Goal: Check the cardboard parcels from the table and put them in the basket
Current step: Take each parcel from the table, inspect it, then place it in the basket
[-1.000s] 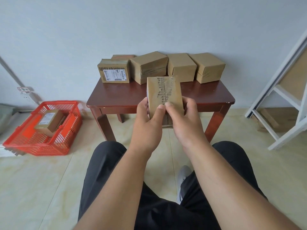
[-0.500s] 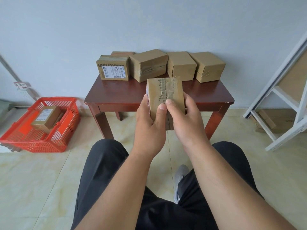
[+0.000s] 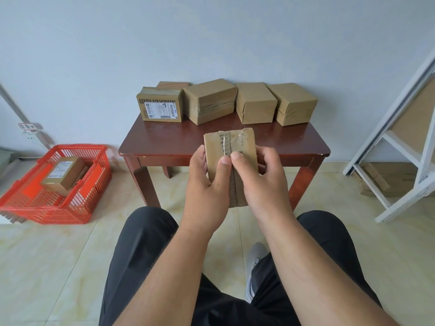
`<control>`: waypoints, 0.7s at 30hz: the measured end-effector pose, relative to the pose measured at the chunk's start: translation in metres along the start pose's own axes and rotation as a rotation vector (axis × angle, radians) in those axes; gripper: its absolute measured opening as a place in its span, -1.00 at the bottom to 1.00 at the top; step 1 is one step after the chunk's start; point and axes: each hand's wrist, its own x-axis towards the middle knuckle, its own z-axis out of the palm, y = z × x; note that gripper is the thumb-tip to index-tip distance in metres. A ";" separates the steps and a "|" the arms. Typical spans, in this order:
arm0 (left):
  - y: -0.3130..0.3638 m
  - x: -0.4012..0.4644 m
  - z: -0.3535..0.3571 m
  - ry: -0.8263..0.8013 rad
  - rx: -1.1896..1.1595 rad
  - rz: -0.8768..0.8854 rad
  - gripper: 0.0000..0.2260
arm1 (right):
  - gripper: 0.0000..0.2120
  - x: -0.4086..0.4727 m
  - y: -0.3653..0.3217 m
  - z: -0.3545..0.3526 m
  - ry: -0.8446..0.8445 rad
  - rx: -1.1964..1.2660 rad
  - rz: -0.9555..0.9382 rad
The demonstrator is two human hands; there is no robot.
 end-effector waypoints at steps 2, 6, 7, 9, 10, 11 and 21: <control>0.001 0.000 -0.002 -0.037 0.008 0.016 -0.79 | -0.73 -0.001 0.000 0.001 0.005 -0.003 0.005; 0.004 0.001 -0.003 -0.018 0.018 0.011 -0.81 | -0.76 -0.005 0.000 0.003 0.000 -0.001 -0.002; 0.004 0.002 -0.003 -0.002 0.007 0.002 -0.82 | -0.77 -0.005 0.000 0.002 -0.002 -0.001 -0.010; 0.006 0.002 0.000 0.046 -0.030 -0.037 -0.83 | -0.77 -0.006 -0.002 0.001 -0.009 -0.004 -0.020; 0.006 0.002 0.000 0.071 -0.048 -0.057 -0.81 | -0.75 -0.006 -0.003 0.000 -0.018 -0.009 -0.022; 0.006 0.002 0.001 0.086 -0.062 -0.072 -0.78 | -0.73 -0.006 -0.004 0.000 -0.030 -0.015 -0.020; 0.010 0.003 -0.003 0.093 -0.048 -0.101 -0.64 | -0.68 0.004 -0.015 0.004 -0.013 -0.036 0.024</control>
